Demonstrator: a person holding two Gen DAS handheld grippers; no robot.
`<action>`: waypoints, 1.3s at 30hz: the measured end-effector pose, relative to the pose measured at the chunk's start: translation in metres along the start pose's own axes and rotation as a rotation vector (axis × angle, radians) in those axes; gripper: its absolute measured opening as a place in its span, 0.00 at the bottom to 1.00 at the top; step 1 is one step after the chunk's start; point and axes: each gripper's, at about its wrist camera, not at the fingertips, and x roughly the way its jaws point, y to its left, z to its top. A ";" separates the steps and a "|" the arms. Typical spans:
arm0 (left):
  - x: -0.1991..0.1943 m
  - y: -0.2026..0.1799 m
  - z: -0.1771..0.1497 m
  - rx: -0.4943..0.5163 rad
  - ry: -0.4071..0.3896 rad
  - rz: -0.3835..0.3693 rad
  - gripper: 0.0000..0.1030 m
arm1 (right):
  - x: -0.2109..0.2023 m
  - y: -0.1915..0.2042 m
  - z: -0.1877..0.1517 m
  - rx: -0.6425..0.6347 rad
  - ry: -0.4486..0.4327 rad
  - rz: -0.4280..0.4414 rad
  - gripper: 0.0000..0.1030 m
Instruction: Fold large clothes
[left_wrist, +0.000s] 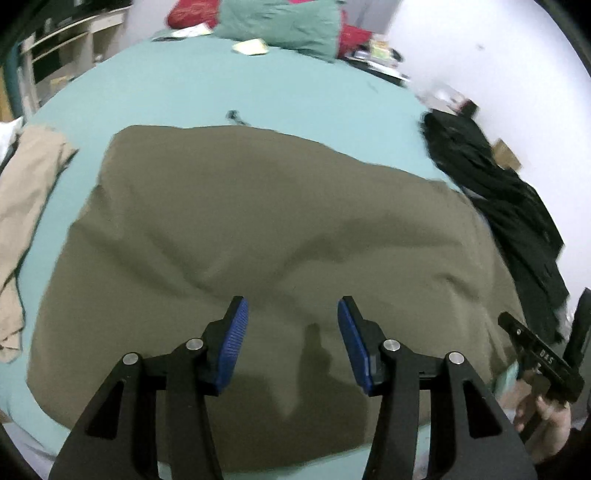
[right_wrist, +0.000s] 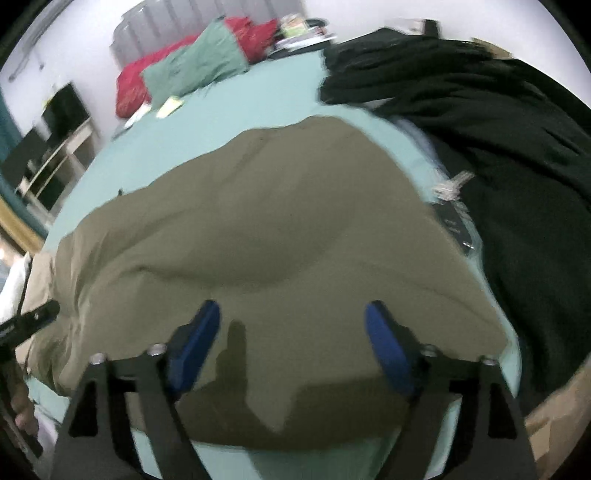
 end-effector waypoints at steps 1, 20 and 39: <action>0.000 -0.008 -0.004 0.017 0.003 -0.008 0.52 | -0.007 -0.006 -0.006 0.018 -0.007 -0.003 0.85; 0.038 -0.073 -0.025 0.089 0.019 0.087 0.53 | 0.005 -0.073 -0.042 0.267 -0.011 0.175 0.93; 0.136 -0.081 0.081 0.111 0.042 0.191 0.52 | 0.041 -0.056 -0.012 0.461 -0.121 0.496 0.32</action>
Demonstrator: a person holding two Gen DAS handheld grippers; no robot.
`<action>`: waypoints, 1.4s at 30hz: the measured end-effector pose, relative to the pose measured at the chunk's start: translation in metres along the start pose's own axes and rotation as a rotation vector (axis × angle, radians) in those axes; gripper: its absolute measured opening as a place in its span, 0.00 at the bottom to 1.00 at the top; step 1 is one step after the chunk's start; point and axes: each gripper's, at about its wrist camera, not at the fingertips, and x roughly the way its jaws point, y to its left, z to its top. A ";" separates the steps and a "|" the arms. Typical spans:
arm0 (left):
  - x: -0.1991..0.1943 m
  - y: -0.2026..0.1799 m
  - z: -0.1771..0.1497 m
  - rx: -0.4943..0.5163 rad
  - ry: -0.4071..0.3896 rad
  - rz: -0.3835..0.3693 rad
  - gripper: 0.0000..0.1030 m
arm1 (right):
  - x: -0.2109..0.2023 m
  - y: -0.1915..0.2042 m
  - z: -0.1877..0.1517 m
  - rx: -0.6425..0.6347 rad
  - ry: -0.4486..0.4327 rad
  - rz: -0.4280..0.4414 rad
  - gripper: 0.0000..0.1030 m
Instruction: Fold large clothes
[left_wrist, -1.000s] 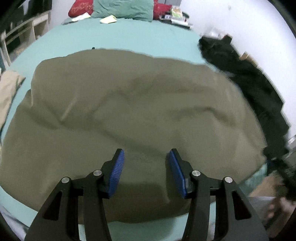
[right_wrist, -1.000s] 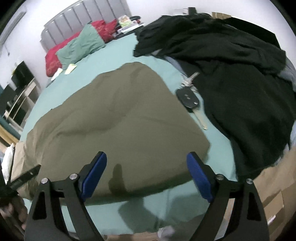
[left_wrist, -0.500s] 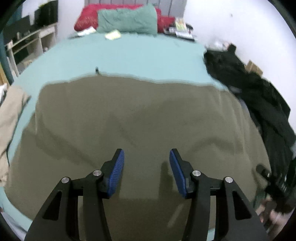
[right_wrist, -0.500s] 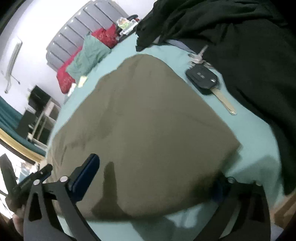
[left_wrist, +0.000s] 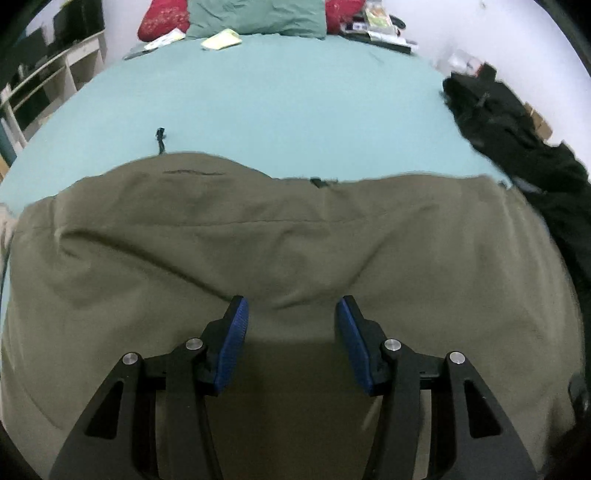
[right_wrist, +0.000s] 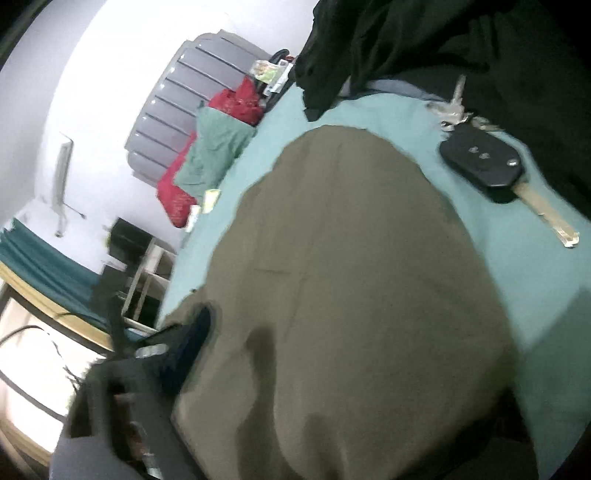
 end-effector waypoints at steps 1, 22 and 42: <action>0.000 -0.002 -0.001 0.016 -0.004 0.010 0.52 | 0.003 -0.002 0.003 0.017 0.010 -0.003 0.30; -0.089 0.121 0.008 0.114 -0.188 -0.127 0.53 | 0.023 0.208 -0.012 -0.482 -0.060 -0.101 0.23; -0.108 0.360 -0.018 -0.252 -0.114 -0.227 0.53 | 0.184 0.342 -0.211 -0.753 0.279 -0.042 0.15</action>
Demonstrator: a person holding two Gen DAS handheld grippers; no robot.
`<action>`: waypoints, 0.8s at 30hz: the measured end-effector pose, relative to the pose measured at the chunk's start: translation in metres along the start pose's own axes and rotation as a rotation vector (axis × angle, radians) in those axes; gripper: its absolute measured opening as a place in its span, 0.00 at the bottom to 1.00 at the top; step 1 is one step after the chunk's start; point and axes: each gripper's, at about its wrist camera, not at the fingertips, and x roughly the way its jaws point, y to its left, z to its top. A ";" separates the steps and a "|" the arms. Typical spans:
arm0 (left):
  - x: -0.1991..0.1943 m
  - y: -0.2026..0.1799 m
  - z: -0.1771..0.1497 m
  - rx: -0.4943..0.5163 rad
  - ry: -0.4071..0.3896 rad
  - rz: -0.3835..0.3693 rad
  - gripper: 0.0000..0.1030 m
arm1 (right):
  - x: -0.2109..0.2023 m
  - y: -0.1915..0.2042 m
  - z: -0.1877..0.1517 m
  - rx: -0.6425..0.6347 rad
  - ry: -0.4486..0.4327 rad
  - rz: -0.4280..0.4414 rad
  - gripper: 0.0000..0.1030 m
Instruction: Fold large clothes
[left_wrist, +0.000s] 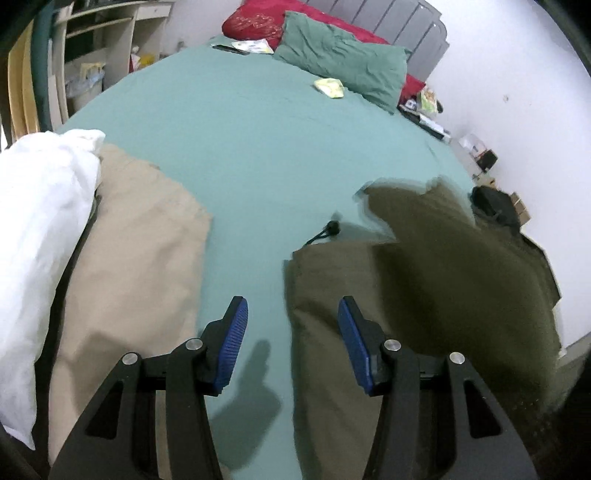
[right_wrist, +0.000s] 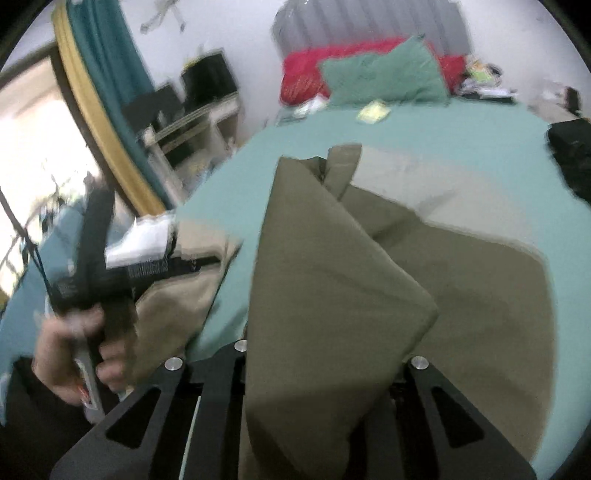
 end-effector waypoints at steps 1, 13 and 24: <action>-0.005 0.000 0.000 -0.002 -0.016 -0.023 0.53 | 0.014 0.011 -0.009 -0.028 0.050 0.003 0.15; 0.020 -0.042 -0.035 0.156 0.109 -0.153 0.53 | 0.045 0.049 -0.065 -0.171 0.170 0.156 0.58; 0.041 -0.043 -0.057 0.184 0.159 -0.053 0.53 | -0.041 0.013 -0.068 -0.208 0.121 0.072 0.70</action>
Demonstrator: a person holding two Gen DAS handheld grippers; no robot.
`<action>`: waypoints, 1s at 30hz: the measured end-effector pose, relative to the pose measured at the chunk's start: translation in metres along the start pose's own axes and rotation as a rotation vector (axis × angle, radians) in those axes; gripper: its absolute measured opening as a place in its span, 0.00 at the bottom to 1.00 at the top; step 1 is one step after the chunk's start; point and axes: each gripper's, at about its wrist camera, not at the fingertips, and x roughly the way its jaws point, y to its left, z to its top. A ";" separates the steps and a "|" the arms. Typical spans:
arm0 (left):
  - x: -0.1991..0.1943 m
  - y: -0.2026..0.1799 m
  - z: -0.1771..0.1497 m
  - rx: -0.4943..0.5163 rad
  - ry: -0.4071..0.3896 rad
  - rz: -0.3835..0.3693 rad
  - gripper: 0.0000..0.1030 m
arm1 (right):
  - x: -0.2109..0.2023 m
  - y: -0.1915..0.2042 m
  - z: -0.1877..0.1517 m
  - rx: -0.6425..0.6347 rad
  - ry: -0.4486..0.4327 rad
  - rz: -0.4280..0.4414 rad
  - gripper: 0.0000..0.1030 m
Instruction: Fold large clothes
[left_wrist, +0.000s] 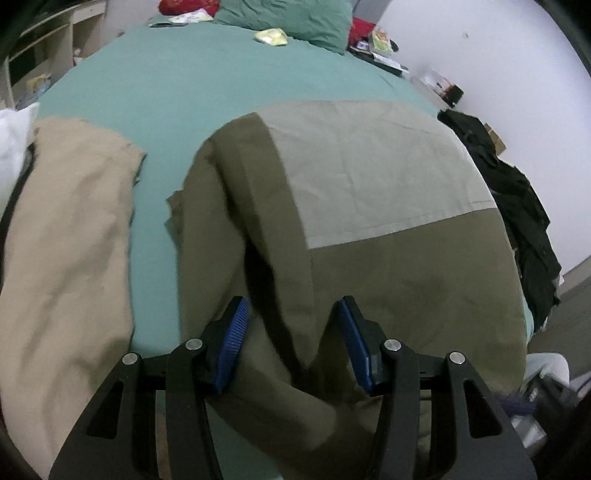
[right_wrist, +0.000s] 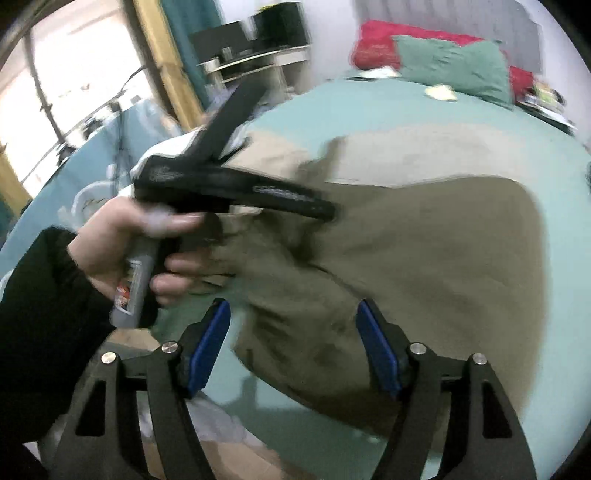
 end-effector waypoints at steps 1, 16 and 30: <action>-0.003 0.001 -0.002 -0.005 -0.006 0.001 0.53 | -0.009 -0.007 -0.005 0.023 -0.010 -0.017 0.70; -0.027 -0.018 -0.058 -0.032 -0.065 -0.095 0.58 | 0.014 -0.164 -0.080 0.680 -0.167 0.151 0.92; -0.023 -0.046 -0.094 -0.046 -0.154 -0.064 0.58 | -0.008 -0.132 -0.048 0.477 -0.101 0.003 0.30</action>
